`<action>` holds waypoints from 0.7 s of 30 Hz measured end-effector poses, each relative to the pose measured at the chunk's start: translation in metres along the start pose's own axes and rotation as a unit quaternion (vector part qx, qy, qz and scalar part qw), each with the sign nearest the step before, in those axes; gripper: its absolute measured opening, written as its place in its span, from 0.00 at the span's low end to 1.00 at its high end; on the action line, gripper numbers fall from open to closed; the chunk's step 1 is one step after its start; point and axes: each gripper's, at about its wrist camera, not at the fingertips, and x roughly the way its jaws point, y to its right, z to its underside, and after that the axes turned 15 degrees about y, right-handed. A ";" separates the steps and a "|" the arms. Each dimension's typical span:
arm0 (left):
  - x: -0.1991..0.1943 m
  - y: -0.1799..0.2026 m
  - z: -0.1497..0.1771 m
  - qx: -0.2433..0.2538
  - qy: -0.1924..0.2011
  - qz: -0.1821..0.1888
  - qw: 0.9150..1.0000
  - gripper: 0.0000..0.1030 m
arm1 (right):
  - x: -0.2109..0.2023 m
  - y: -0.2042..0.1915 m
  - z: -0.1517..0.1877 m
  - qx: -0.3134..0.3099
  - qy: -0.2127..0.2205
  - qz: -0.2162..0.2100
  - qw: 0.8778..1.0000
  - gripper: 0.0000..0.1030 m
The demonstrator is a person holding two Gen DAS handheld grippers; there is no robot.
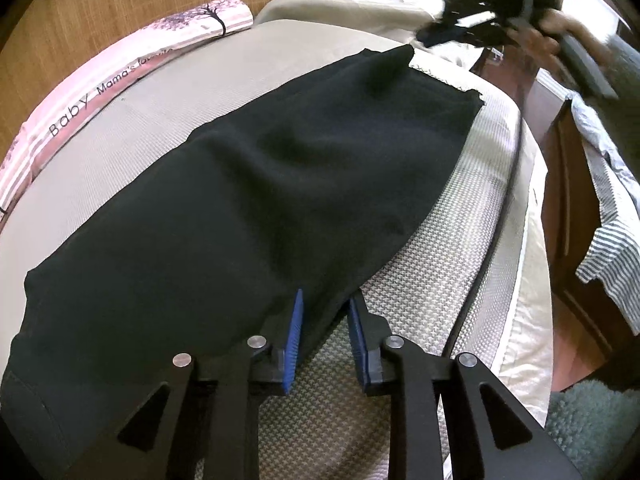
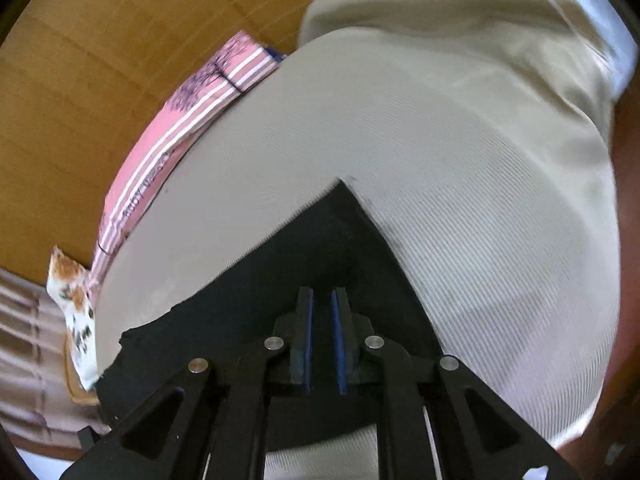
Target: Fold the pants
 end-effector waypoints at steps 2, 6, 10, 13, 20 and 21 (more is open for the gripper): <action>-0.001 -0.001 -0.001 -0.003 0.002 0.001 1.000 0.25 | 0.012 -0.002 -0.009 -0.012 -0.001 0.016 1.000 0.11; -0.007 -0.008 -0.008 -0.027 0.009 0.017 0.999 0.25 | 0.033 0.014 -0.023 0.015 -0.019 0.008 1.000 0.11; -0.013 -0.020 -0.011 -0.057 0.013 0.033 0.998 0.25 | 0.045 0.032 -0.027 0.049 -0.040 -0.005 0.998 0.11; -0.017 -0.032 -0.014 -0.075 0.021 0.024 0.997 0.26 | 0.047 0.042 -0.025 0.074 -0.046 -0.021 0.996 0.11; -0.020 -0.069 -0.015 -0.123 0.019 -0.002 0.992 0.26 | 0.054 0.049 -0.014 0.068 -0.056 -0.010 0.996 0.12; -0.020 -0.074 -0.014 -0.127 0.017 -0.013 0.992 0.26 | 0.054 0.050 -0.013 0.065 -0.054 -0.010 0.996 0.13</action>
